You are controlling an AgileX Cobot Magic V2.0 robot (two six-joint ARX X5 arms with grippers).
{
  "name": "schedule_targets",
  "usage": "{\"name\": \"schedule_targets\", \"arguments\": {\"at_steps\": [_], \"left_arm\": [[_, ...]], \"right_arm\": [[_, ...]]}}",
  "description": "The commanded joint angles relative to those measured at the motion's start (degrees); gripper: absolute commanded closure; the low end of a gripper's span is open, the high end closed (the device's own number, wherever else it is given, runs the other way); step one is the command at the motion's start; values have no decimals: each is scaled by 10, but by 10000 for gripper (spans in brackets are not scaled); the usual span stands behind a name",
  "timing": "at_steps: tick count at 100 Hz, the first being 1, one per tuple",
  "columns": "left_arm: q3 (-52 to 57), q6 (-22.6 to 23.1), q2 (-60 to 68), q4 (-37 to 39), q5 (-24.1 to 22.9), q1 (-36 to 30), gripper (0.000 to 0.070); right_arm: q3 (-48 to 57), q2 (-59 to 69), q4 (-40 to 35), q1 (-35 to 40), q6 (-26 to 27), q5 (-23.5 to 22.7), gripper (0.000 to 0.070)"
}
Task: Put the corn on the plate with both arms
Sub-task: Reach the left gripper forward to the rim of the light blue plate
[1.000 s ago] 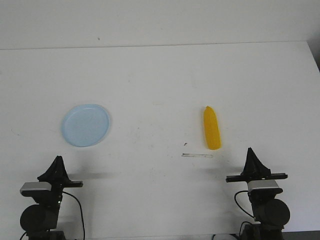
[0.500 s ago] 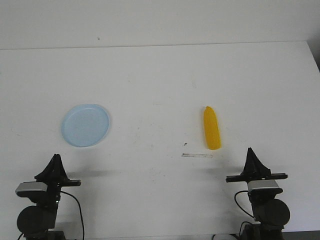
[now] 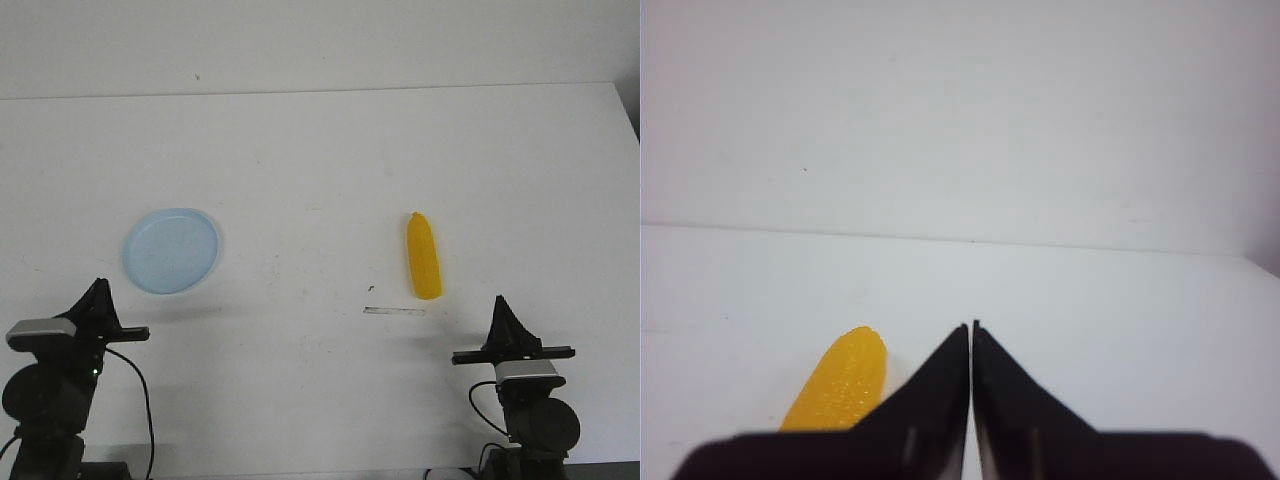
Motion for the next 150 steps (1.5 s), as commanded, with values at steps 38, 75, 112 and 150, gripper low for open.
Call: {"name": "schedule_targets", "arguments": {"at_steps": [38,75,112,150], "left_arm": [[142,-69,302,-71,-1,9,699],[335,-104,524,-241,103,88,699],[442,-132,655,-279,186,185,532],[442,-86,725,-326,186,189,484]], "right_arm": [[-1,0,4,0,3,0,694],[-1,0,4,0,3,0,694],[-1,0,4,0,3,0,694],[-1,0,4,0,3,0,694]]}}
